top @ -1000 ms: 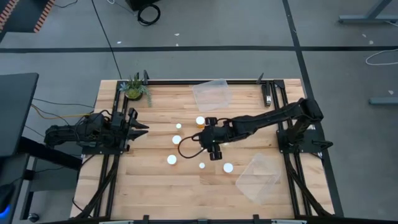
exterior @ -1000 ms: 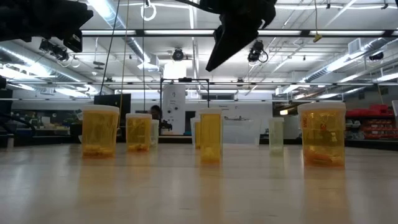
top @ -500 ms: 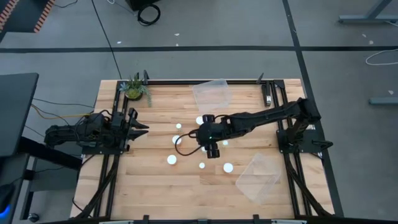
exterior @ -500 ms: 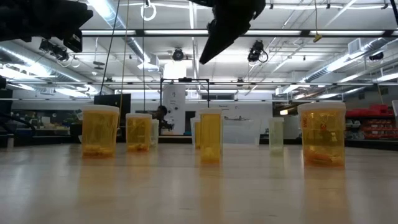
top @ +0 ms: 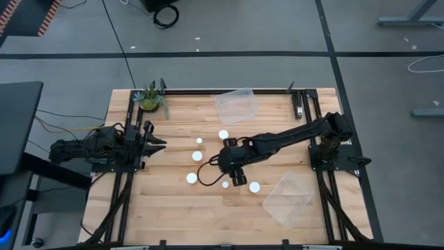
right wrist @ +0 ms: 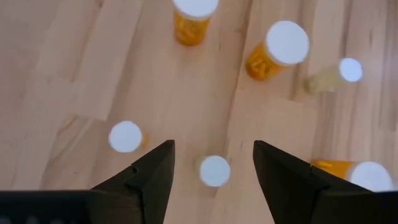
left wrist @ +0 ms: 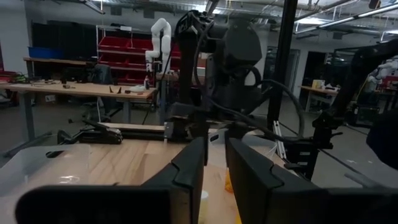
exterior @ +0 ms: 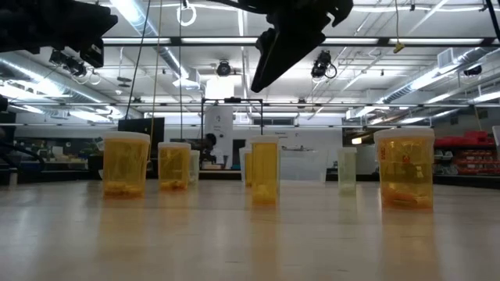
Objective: Pick and place medicine bottles into bin by pill shape (circle, oval)
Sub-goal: Put the middle yellow pill bottle into the top transparent bin
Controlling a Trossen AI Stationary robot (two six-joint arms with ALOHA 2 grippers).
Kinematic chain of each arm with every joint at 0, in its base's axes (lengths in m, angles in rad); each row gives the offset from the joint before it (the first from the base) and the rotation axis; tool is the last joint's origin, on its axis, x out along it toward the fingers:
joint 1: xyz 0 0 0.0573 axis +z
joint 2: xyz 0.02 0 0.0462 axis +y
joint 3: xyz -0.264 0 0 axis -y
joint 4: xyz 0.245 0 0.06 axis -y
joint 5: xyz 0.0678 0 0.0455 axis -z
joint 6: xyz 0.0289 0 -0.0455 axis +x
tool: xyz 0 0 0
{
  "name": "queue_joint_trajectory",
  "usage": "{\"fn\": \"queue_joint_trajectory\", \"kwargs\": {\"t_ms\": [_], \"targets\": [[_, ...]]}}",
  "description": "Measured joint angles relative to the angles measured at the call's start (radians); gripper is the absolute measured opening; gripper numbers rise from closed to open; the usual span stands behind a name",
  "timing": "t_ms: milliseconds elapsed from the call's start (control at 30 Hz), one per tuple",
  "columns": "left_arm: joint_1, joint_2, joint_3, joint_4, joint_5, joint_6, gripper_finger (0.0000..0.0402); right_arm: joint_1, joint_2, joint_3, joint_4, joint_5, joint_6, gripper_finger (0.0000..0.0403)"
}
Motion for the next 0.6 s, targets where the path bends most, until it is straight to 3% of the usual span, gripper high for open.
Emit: {"fn": "queue_joint_trajectory", "kwargs": {"t_ms": [600], "targets": [[0.000, 0.000, 0.000, 0.002, 0.000, 0.000, 0.0083, 0.017, 0.004, -0.172, 0.190, 0.063, -0.088, 0.0225]]}}
